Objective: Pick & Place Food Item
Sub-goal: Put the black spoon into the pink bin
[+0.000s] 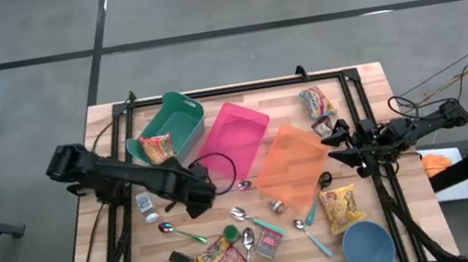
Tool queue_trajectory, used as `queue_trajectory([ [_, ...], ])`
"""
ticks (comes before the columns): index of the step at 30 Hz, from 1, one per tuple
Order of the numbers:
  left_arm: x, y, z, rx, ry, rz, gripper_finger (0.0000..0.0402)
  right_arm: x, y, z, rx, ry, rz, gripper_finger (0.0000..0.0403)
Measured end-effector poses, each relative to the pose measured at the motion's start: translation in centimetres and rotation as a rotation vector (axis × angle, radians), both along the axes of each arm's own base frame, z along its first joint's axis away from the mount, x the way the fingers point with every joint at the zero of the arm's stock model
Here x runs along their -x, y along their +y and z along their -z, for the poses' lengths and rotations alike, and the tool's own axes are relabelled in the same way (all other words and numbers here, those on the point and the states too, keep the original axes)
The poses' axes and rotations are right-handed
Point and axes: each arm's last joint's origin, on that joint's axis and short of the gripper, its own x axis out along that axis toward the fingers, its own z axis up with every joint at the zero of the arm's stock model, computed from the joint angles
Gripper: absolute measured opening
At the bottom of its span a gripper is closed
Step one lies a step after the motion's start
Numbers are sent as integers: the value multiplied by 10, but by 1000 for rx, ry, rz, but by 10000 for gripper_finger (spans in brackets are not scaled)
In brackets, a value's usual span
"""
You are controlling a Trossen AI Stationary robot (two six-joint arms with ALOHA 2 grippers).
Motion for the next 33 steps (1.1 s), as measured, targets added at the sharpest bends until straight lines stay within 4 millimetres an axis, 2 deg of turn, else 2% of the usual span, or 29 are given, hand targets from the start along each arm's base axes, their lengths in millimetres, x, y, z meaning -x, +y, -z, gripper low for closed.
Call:
queue_trajectory([
  [12,-7,15,22,-39,66,25,246,0,0,1,2,5,0,235],
  [24,10,16,57,24,236,391,246,0,0,1,4,12,1,235],
  [33,11,16,73,80,205,457,246,0,0,1,7,12,3,235],
])
